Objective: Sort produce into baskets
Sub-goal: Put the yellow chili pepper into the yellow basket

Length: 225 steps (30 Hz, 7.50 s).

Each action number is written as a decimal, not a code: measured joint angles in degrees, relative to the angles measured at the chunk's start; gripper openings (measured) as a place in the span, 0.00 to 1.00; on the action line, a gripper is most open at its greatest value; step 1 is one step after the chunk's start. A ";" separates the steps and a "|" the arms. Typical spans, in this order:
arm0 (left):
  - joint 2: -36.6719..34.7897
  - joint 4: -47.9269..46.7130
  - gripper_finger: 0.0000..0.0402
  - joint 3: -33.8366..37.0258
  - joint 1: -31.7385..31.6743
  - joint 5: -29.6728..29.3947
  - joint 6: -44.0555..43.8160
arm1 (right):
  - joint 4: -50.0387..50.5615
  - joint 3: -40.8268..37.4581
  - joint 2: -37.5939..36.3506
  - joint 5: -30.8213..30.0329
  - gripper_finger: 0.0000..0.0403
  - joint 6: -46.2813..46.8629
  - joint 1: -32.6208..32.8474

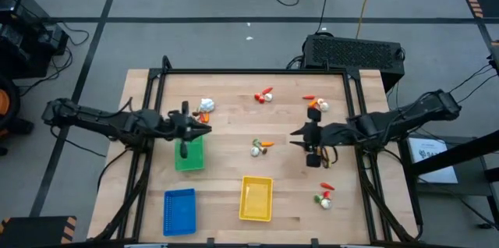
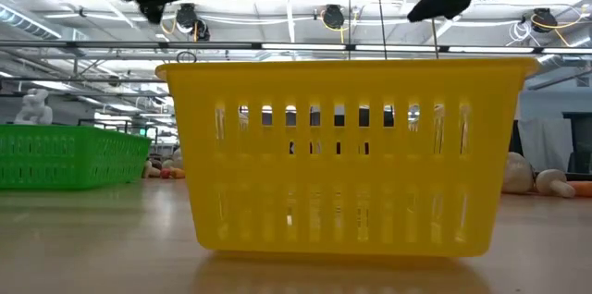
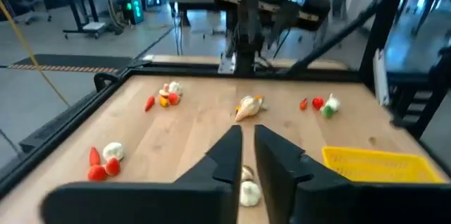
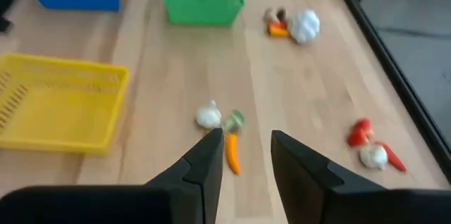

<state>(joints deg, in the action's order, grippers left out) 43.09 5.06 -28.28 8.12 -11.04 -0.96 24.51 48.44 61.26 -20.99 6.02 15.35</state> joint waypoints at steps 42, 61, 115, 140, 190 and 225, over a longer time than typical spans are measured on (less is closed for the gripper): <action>-6.01 -29.63 0.51 -4.26 4.61 -16.47 -9.00 | -15.30 4.86 35.27 14.55 0.58 -15.94 -15.19; -6.09 -29.51 0.51 -3.84 4.65 -16.00 -10.68 | -33.30 -7.05 35.27 15.15 0.48 -12.12 -14.49; -6.09 -25.39 0.51 -3.86 4.65 -14.50 -7.29 | -42.96 -3.64 27.36 15.16 0.07 -10.53 3.09; -5.99 -22.04 0.51 -3.86 4.65 -9.56 -7.29 | -25.37 16.56 43.75 20.60 0.19 -4.72 8.39; -5.94 -18.91 0.51 -3.88 4.65 -11.95 -4.07 | 37.10 -8.39 1.17 16.86 0.51 58.24 3.55; -5.92 -19.09 0.51 -3.88 4.65 -13.34 -3.05 | 20.02 -19.93 5.39 14.96 0.47 50.90 2.80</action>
<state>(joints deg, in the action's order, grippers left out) 37.17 -14.02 -32.16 12.78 -24.38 -4.01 44.54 28.51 66.65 -6.03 56.93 18.15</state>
